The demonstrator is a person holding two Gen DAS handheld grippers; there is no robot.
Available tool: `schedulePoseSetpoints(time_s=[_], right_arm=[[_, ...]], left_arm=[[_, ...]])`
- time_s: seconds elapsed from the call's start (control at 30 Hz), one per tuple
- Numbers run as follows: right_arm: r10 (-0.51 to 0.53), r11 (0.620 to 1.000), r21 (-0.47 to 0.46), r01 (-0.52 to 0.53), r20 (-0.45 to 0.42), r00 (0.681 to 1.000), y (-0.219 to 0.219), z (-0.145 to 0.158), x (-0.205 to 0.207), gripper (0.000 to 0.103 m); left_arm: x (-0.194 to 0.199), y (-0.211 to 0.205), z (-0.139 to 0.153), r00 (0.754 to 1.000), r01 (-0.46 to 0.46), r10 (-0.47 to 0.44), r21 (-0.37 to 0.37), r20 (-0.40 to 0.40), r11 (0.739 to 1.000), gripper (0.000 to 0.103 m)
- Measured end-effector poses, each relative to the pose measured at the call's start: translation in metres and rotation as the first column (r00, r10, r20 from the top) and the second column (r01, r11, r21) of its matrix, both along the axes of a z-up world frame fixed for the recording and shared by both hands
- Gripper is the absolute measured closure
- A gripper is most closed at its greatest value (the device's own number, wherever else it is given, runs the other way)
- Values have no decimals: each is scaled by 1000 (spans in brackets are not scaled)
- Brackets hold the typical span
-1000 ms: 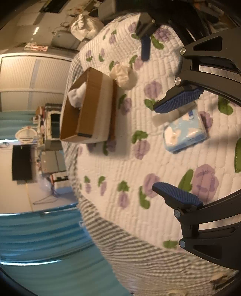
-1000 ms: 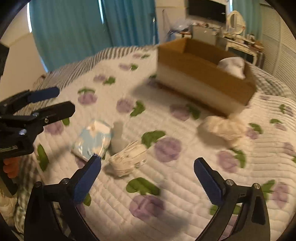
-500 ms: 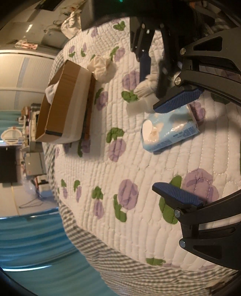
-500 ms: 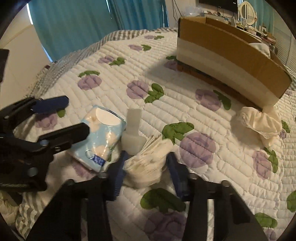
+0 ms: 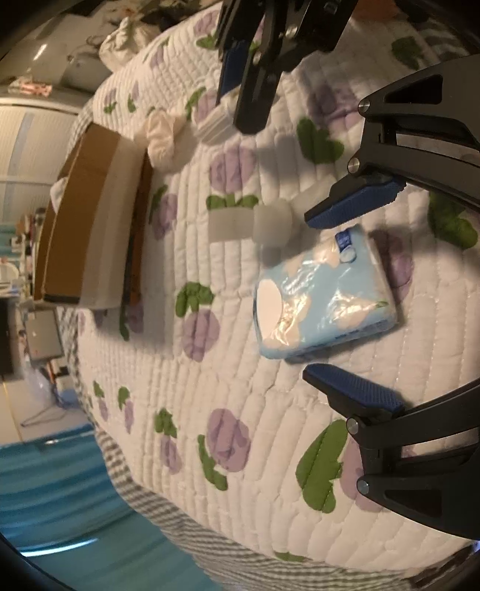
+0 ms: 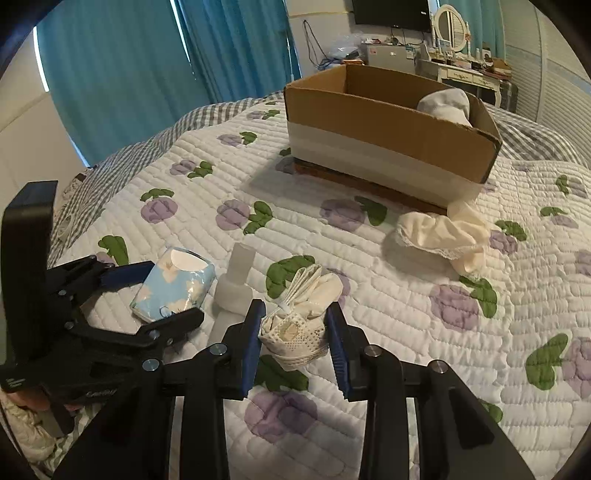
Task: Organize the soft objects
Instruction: 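Grasp the blue tissue pack with the left tool while the right grasps the folded cloth, then lower the tissue pack and folded cloth into the box and open both tools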
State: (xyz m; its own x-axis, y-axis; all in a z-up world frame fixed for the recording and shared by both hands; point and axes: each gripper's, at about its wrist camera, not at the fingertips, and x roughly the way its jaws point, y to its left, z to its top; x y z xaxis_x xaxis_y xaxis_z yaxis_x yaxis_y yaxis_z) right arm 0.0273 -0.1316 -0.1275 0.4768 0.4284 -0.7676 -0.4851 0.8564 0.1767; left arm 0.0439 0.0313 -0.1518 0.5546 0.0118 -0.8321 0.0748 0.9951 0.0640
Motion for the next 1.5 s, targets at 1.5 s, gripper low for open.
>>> schedulePoseSetpoints(time_s=[1.5], right_arm=[[-117, 993, 35, 113, 388, 914, -51, 184, 55, 70]], left_arm=[[86, -66, 175, 914, 152, -123, -46, 388, 987, 60]])
